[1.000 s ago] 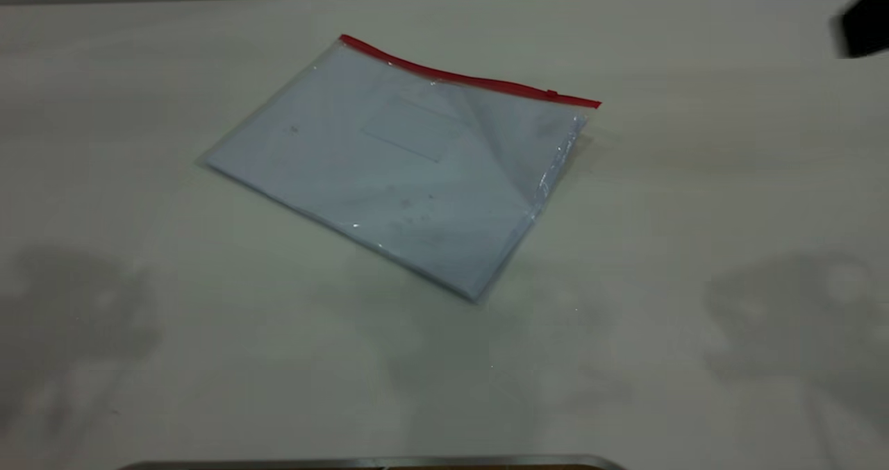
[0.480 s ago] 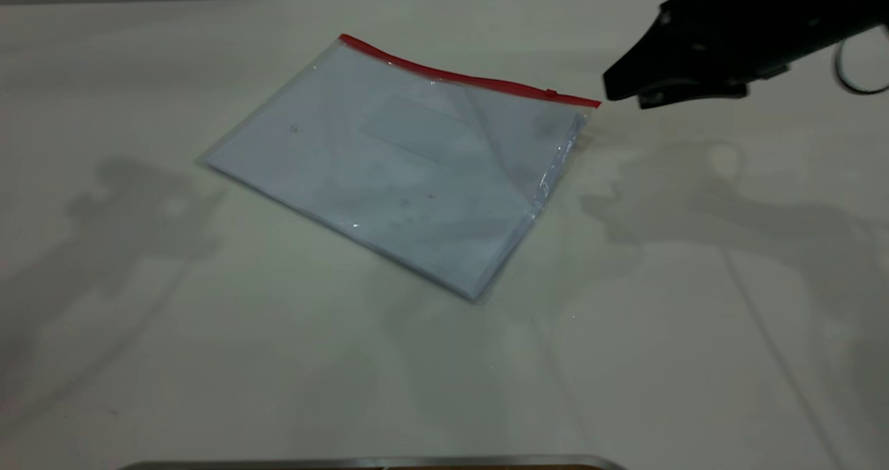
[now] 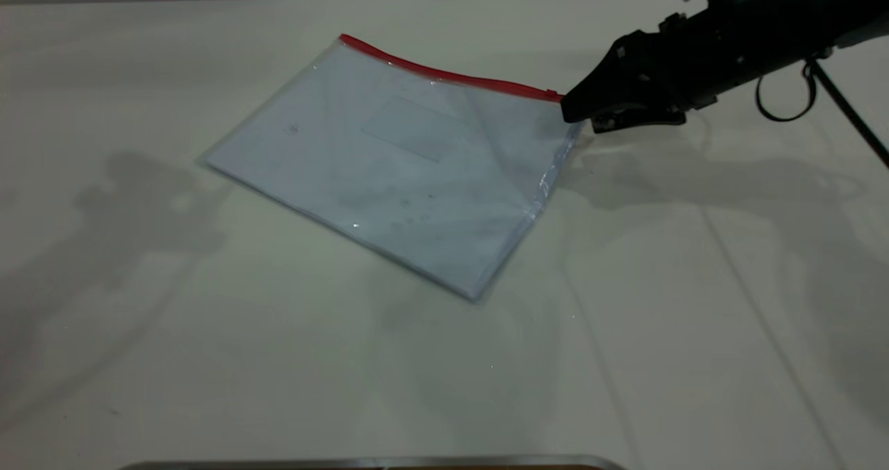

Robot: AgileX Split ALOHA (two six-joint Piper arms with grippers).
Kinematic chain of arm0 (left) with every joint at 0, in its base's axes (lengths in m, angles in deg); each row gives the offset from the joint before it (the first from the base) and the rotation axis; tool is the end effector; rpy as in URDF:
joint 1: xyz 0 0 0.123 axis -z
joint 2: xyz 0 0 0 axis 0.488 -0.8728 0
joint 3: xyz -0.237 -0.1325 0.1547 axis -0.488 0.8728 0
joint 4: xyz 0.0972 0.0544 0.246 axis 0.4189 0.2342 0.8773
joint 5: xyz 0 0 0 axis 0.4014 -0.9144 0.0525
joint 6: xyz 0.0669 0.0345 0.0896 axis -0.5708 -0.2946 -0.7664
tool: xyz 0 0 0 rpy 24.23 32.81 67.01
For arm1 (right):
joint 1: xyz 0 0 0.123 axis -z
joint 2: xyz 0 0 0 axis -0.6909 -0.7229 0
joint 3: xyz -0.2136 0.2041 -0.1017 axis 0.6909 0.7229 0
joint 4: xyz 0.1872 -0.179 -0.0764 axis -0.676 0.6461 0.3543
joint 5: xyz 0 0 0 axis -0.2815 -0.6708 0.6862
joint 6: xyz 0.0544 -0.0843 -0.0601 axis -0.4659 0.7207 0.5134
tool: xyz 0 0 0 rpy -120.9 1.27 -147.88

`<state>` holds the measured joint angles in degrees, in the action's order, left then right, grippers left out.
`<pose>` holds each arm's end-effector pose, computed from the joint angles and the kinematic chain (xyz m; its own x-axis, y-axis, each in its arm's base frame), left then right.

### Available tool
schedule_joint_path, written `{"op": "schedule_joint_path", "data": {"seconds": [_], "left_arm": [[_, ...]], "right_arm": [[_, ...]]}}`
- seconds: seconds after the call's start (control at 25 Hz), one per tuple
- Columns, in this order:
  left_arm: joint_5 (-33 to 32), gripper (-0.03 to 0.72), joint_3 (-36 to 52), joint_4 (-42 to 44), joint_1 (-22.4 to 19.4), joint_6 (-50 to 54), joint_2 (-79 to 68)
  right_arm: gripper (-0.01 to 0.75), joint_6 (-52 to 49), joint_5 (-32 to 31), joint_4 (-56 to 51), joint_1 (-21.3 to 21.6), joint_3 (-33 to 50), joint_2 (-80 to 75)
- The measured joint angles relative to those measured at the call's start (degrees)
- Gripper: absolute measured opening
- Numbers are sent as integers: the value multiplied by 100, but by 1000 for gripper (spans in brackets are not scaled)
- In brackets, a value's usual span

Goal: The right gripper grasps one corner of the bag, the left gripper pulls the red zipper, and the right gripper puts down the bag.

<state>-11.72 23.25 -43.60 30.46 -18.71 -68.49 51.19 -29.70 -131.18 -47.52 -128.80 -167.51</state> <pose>0.3638 -0.0430 0.2335 -0.6752 0.1536 -0.7214 0.3314 0.9370 -0.1107 0.4484 0.1129 -0.0105 -0.8740 -0.1220 -0.4704 -0.4202 0.6762 0.6051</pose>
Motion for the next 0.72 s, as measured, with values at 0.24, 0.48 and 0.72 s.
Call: {"op": "schedule_joint_path", "data": {"seconds": [0.24,0.48,0.72], "left_arm": [[7,549,0,-5,0,-11,0],[7,549,0,-5,0,-11,0],[7,549,0,-5,0,-12,0]], "right_arm": [[539,-54,-139,53,0,-462,-298],[539,-222,-186,287,9,-499,-309],[539,-504,-148,933,77,-499,-316]]}}
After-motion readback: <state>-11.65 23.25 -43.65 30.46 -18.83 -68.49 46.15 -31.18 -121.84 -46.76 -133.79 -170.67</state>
